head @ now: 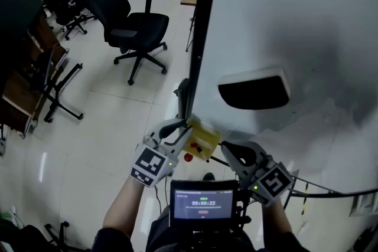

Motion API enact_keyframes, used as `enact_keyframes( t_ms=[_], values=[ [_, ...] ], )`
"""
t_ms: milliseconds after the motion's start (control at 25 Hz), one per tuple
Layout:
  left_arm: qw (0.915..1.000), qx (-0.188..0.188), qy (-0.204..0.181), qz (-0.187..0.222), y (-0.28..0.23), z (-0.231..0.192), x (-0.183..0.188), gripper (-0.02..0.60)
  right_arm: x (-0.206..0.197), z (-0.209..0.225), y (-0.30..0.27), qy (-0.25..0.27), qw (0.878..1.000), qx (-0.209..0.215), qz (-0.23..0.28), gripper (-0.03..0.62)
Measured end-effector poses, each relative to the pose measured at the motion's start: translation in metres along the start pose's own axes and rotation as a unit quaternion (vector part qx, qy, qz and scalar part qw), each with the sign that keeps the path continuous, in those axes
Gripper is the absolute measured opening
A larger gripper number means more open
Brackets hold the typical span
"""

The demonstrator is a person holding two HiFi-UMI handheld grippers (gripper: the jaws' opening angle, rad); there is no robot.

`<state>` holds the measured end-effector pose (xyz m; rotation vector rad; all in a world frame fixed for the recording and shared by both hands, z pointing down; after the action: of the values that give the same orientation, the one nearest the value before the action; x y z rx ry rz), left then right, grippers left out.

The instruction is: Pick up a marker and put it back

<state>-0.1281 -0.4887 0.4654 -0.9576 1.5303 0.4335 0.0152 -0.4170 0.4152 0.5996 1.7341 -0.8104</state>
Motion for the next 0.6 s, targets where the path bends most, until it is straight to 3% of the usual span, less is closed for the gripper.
enact_keyframes(
  t_ms=[480, 600],
  values=[
    [0.9999, 0.013, 0.006, 0.007, -0.0012, -0.0044, -0.0035, 0.081, -0.0058, 0.0012, -0.001, 0.002, 1.0, 0.01, -0.002, 0.015],
    [0.9998, 0.015, 0.008, 0.012, 0.0007, -0.0057, 0.002, 0.13, -0.0037, 0.001, -0.0029, 0.002, 1.0, 0.012, -0.003, 0.015]
  ],
)
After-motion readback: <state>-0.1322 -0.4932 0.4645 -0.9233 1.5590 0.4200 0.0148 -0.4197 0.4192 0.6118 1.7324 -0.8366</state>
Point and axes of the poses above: the fingertips, and each gripper's own axes: y backward along the fingers, z to its right, x out of its top, the point moved 5 cm from there along y, backward along the fingers, and after that the axes turned 14 degrees about y, right-handed, at the moved point
